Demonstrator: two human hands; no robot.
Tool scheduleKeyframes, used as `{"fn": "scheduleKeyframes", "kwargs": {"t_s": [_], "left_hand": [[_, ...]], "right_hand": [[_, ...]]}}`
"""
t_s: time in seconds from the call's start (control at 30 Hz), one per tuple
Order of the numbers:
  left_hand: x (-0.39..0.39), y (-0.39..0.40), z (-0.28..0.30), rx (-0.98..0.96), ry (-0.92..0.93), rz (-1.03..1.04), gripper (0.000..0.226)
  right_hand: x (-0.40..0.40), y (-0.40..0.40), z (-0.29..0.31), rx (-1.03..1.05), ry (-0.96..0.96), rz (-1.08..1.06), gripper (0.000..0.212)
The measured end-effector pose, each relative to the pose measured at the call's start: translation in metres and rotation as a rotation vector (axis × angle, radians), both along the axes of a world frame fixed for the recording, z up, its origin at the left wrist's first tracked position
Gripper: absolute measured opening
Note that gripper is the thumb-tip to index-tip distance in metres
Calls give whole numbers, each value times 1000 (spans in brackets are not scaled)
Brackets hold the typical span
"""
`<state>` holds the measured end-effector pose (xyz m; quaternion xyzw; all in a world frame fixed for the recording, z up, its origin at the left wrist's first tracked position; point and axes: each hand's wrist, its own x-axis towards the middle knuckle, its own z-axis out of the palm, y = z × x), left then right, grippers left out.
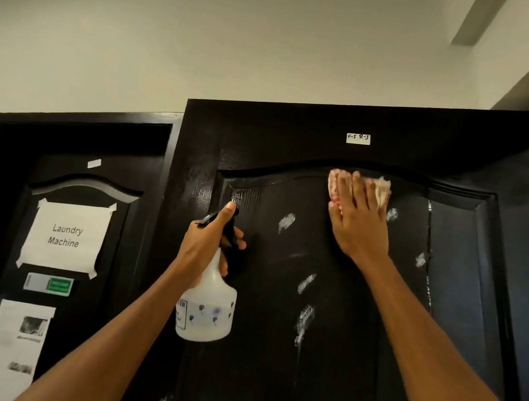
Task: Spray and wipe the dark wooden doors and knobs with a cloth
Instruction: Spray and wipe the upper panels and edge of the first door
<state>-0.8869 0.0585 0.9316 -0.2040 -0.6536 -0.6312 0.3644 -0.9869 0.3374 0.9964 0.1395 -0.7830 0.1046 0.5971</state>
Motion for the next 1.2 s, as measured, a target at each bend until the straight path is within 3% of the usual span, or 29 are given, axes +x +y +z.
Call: {"fn": "scheduleKeyframes", "kwargs": {"t_s": [0.17,0.33,0.53,0.73,0.9,1.0,1.07,1.2], "left_hand": [[-8,26,20,-70,-29,-51,64],[-20,37,24,-84,-56,-68,67],[-30,26,14,-25,-61,-23,72],[-32,-1,-8,24,-19,20,75],[-29,-11,-22,113,66,57,72],[-24,-17,-24,101,76,45,71],[-21,-18,-24,51,70,38,73],[-18,-17,-21,-19,51,19,74]], "right_hand": [[-9,1,-81,-54,39,-7,67],[-19,4,-105,-23,80,16,69],[-20,-12,-83,127,102,-3,67],[-9,-76,-9,95,21,-5,69],[-19,-113,-64,668,159,-98,67],[-32,-85,-81,778,192,-78,68],[-31,-57,-61,661,215,-100,70],[-18,-22,-3,139,97,-172,75]]}}
